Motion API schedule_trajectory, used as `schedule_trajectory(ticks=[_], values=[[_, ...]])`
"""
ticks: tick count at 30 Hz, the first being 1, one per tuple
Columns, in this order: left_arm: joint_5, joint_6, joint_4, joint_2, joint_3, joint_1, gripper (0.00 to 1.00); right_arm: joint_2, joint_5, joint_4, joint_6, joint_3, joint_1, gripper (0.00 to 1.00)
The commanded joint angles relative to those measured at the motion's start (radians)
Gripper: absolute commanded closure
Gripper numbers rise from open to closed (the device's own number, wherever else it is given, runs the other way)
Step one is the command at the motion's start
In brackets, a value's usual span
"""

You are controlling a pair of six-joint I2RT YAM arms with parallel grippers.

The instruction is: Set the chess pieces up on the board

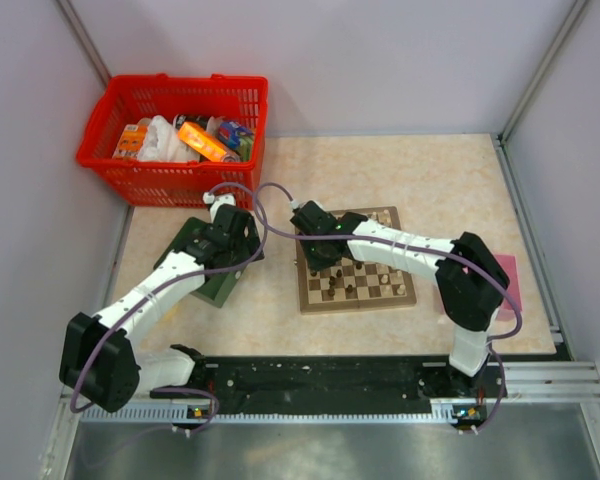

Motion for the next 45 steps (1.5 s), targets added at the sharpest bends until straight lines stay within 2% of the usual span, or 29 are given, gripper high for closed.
schedule_trajectory(ticks=[1, 7, 22, 28, 33, 39, 45], values=[[-0.012, 0.003, 0.014, -0.001, 0.019, 0.004, 0.18, 0.014, 0.017, 0.027, -0.001, 0.007, 0.010, 0.89], [-0.006, 0.008, 0.014, -0.002, 0.022, 0.006, 0.18, 0.019, 0.019, 0.036, 0.000, 0.004, 0.010, 0.85], [0.000, 0.008, 0.014, 0.005, 0.027, 0.004, 0.18, -0.023, -0.006, 0.039, -0.012, 0.002, 0.010, 0.68], [0.011, 0.005, 0.024, 0.007, 0.033, 0.007, 0.17, -0.115, -0.011, 0.022, -0.018, -0.012, 0.008, 0.53], [0.022, -0.012, 0.047, 0.002, 0.036, 0.007, 0.15, -0.179, -0.027, 0.018, -0.020, -0.033, 0.010, 0.50], [0.028, 0.002, 0.067, -0.038, 0.022, 0.009, 0.06, -0.268, 0.049, -0.015, -0.017, -0.082, 0.008, 0.47], [0.033, -0.003, 0.066, -0.059, 0.008, 0.007, 0.05, -0.323, 0.080, -0.021, 0.022, -0.139, -0.024, 0.45]])
